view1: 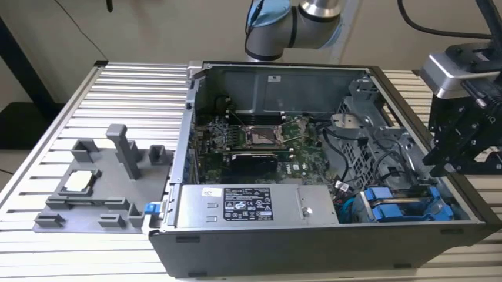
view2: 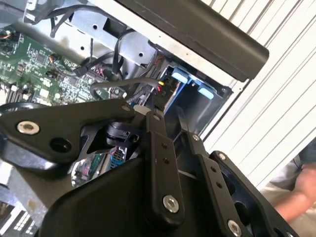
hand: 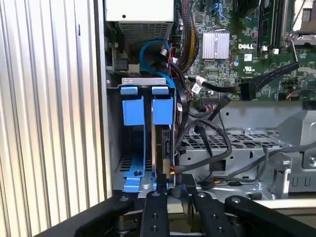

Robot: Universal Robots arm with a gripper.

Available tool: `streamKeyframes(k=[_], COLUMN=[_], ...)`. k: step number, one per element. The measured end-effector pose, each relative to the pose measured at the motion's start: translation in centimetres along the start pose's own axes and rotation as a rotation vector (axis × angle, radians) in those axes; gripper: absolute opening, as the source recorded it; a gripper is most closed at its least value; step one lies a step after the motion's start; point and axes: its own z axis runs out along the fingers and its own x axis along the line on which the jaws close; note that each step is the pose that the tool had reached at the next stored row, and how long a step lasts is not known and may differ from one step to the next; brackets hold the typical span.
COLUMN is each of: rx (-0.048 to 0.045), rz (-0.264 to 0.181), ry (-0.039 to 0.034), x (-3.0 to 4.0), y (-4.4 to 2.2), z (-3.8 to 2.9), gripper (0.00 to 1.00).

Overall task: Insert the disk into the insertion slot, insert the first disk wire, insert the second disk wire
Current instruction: 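Insert the second disk wire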

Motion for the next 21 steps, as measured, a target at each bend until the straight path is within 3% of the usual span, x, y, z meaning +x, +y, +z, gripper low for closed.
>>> streamKeyframes(k=[3, 4, 10, 11, 12, 18, 21], rx=[0.0000, 0.0000, -0.0012, -0.0014, -0.0023, -0.0234, -0.0251], rz=[0.001, 0.002, 0.016, 0.018, 0.019, 0.021, 0.021], ry=[-0.0002, -0.0077, -0.1137, -0.1255, -0.1322, -0.1342, -0.1262], x=[0.00, 0.00, 0.00, 0.00, -0.01, -0.14, -0.86], y=[0.00, 0.00, 0.07, 0.07, 0.07, 0.23, 0.48], z=[-0.01, -0.01, -0.02, -0.03, -0.10, -0.55, -0.55], gripper=[0.27, 0.27, 0.27, 0.27, 0.27, 0.27, 0.27])
